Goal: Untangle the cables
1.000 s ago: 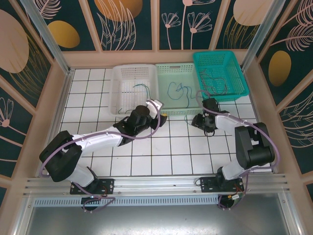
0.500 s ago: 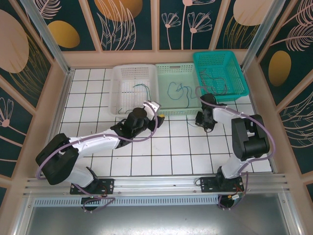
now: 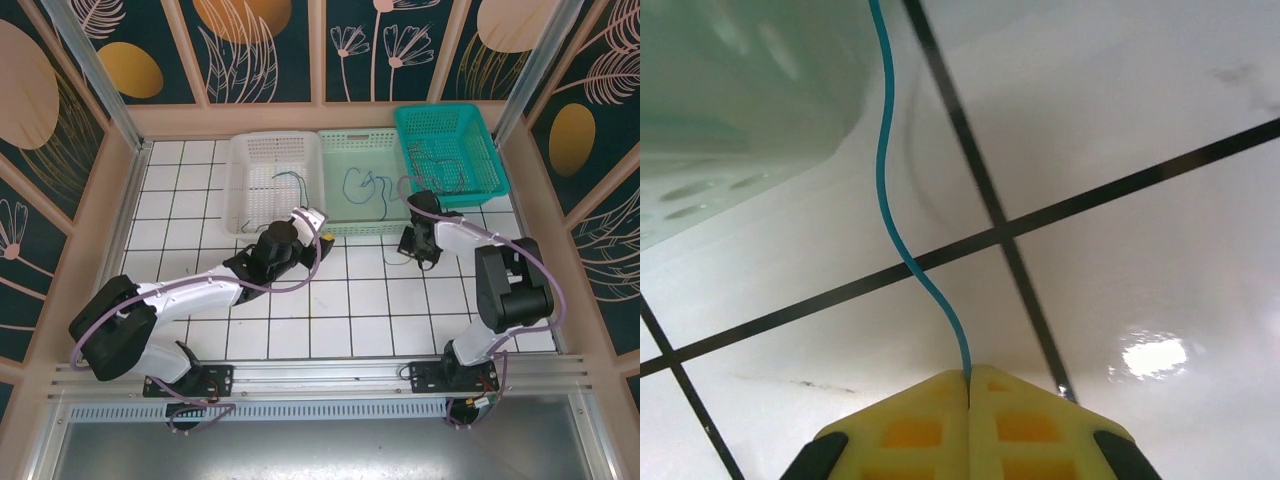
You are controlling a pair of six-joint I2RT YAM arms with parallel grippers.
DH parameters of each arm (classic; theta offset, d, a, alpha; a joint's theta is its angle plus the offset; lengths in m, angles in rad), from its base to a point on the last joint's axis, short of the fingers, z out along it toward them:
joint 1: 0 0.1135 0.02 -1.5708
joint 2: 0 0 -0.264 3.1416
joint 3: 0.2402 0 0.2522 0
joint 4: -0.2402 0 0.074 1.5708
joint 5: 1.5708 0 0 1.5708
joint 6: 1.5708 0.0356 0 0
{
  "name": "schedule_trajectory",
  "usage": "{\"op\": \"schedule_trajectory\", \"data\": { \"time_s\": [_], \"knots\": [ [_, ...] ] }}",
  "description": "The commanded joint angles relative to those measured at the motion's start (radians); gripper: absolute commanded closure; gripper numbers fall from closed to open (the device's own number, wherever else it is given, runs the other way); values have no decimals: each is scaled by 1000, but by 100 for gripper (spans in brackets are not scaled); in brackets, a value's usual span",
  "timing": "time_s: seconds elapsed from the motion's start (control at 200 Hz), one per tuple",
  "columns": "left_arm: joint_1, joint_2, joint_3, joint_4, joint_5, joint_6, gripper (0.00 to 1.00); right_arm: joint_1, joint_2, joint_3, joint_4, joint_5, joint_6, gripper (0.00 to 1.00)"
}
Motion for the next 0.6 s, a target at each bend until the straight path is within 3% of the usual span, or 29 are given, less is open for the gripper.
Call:
{"op": "schedule_trajectory", "data": {
  "time_s": [0.0, 0.275, 0.596],
  "knots": [
    [2, -18, 2, 23, -20, 16, 42, 21, -115, 15, -63, 84, -11, 100],
    [3, -29, 11, 14, -61, 7, 42, 95, -248, 197, -148, 163, -62, 100],
    [2, -47, 11, 0, -97, -13, 42, 130, -50, 501, -101, 140, -189, 100]
  ]
}}
